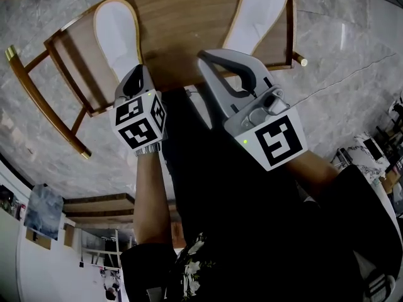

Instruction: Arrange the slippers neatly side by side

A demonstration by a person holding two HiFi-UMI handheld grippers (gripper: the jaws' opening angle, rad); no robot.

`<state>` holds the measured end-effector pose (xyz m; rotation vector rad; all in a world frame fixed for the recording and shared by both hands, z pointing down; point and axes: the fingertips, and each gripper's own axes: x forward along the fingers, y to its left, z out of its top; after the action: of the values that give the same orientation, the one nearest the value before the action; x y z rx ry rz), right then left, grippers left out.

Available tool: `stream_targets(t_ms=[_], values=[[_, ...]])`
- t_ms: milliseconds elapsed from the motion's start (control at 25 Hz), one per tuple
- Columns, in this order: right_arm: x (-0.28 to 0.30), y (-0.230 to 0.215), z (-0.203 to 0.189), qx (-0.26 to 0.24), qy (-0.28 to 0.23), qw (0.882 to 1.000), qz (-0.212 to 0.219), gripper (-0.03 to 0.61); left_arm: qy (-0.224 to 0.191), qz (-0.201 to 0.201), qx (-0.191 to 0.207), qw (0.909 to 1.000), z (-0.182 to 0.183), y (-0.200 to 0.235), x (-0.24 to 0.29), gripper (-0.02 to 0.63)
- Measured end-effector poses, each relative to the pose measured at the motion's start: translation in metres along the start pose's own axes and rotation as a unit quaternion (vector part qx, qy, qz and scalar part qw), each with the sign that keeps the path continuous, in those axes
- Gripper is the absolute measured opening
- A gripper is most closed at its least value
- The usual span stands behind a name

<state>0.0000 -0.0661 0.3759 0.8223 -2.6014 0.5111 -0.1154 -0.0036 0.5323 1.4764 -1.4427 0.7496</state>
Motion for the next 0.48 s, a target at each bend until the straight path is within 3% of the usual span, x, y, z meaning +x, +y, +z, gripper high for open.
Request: stream_targets(t_ms=[480], values=[[-0.009,-0.010,0.004,0.024,-0.020,0.997,-0.068,-0.002,0.028,-0.043,0.082,0.9953,-0.006,-0.021,-0.011,0.014]])
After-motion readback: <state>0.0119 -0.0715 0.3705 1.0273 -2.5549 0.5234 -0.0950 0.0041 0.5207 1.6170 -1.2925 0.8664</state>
